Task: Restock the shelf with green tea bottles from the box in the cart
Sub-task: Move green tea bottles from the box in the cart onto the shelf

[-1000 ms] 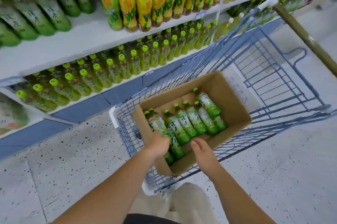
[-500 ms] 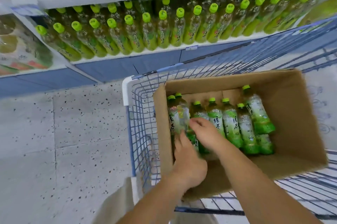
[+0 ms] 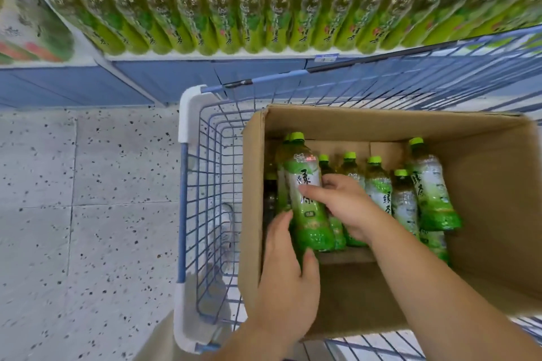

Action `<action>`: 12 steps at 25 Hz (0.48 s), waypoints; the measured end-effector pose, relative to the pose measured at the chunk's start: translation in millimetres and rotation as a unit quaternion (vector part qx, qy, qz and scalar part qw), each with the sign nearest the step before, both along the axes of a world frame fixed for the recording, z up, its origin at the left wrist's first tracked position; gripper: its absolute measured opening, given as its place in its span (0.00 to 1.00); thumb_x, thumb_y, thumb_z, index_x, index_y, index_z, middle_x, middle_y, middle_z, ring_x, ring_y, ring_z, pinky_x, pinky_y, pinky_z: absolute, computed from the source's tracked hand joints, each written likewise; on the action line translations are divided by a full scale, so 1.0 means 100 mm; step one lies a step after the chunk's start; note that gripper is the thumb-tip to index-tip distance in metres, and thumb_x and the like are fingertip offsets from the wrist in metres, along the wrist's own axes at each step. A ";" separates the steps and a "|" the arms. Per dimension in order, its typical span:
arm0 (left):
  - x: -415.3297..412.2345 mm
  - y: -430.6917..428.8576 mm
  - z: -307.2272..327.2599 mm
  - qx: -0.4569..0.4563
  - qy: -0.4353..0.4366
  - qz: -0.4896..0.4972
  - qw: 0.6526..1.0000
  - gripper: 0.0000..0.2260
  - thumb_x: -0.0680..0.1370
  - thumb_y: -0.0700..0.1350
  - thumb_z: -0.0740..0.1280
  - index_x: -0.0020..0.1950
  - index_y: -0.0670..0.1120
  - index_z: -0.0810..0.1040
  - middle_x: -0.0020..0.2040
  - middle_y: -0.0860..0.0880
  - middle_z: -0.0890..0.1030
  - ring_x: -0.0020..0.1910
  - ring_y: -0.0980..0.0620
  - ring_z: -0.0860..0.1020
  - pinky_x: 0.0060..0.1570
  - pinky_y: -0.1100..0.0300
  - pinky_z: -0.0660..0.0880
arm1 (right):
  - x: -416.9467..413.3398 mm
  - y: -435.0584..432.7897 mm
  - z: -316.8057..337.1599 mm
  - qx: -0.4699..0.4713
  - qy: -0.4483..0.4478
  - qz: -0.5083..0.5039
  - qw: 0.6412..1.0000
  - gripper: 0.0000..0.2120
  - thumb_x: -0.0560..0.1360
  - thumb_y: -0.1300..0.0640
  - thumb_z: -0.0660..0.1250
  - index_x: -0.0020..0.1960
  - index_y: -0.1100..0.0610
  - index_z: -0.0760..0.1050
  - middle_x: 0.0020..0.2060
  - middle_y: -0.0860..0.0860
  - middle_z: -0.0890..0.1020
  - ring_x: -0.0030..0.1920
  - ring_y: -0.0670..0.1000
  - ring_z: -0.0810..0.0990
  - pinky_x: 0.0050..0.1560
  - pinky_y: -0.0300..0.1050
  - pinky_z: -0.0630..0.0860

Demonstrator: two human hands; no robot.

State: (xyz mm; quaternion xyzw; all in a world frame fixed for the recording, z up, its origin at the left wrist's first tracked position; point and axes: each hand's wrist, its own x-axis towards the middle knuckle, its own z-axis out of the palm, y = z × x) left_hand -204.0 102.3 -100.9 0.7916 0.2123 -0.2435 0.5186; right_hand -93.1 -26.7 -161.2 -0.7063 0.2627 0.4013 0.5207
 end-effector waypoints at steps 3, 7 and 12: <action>0.25 -0.11 -0.27 0.025 0.087 0.058 0.994 0.27 0.80 0.47 0.64 0.77 0.50 0.59 0.73 0.53 0.64 0.72 0.52 0.66 0.73 0.54 0.64 | -0.13 -0.33 0.05 0.011 -0.010 -0.047 0.999 0.24 0.73 0.51 0.76 0.65 0.50 0.71 0.56 0.49 0.81 0.51 0.45 0.80 0.51 0.40 0.75; 0.75 -0.23 -0.60 0.126 0.158 0.053 0.978 0.30 0.80 0.53 0.64 0.77 0.44 0.58 0.73 0.44 0.66 0.70 0.42 0.69 0.68 0.47 0.69 | -0.26 -0.69 0.02 0.029 -0.005 -0.093 0.995 0.21 0.69 0.52 0.78 0.59 0.54 0.78 0.54 0.51 0.84 0.53 0.49 0.82 0.59 0.49 0.74; 1.22 -0.24 -0.82 0.134 0.210 0.137 0.959 0.21 0.83 0.53 0.61 0.69 0.39 0.70 0.65 0.39 0.76 0.60 0.39 0.77 0.47 0.54 0.71 | -0.40 -0.87 -0.03 0.057 -0.002 -0.137 0.989 0.17 0.73 0.56 0.76 0.60 0.53 0.79 0.54 0.51 0.84 0.52 0.47 0.82 0.48 0.39 0.75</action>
